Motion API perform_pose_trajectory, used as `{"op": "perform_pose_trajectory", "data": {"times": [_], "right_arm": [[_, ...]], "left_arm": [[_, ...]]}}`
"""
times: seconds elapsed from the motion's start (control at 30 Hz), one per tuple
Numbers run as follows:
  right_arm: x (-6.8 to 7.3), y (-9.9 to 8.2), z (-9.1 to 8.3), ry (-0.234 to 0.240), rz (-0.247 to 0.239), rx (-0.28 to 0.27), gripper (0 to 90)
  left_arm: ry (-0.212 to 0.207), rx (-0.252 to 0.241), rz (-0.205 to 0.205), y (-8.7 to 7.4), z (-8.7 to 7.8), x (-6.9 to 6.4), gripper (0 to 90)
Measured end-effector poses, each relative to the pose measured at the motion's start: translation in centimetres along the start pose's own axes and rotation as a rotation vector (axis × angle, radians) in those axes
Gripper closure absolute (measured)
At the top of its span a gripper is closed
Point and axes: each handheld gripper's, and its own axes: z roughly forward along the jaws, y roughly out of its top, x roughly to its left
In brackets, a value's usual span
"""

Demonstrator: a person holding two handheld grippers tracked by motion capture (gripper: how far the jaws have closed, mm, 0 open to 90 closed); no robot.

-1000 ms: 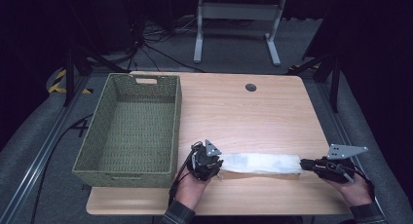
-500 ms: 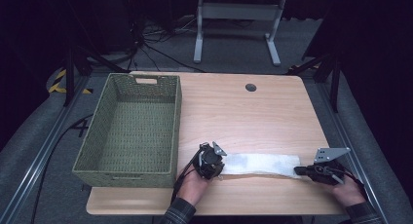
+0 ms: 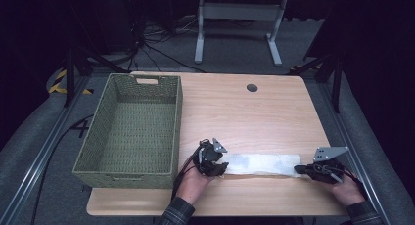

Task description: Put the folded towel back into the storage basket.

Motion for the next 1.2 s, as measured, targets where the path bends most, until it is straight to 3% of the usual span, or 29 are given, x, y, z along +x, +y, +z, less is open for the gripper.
{"op": "perform_pose_trajectory", "data": {"times": [0.23, 0.83, 1.0, 1.1, 1.2], "right_arm": [[-1.1, 1.2, 1.0, -0.021, 0.0, 0.003, 89.7], [-4.0, 5.3, 4.2, -0.022, 0.002, 0.012, 89.7], [-4.6, 6.7, 5.3, -0.026, -0.016, 0.014, 89.7], [-4.7, 7.1, 5.6, -0.027, -0.024, 0.01, 88.8], [-4.6, 7.0, 5.1, -0.031, -0.018, -0.006, 79.1]], "left_arm": [[0.001, -0.031, 0.011, 0.4, 0.3, 0.3, 51.1], [-0.002, -0.021, 0.013, 1.1, 1.3, 0.9, 51.5], [0.006, -0.007, 0.012, 1.2, 1.7, 1.3, 53.3], [0.006, -0.004, -0.008, 1.1, 1.8, 1.6, 56.9], [0.005, 0.019, -0.025, 0.9, 1.7, 1.8, 66.6]]}}
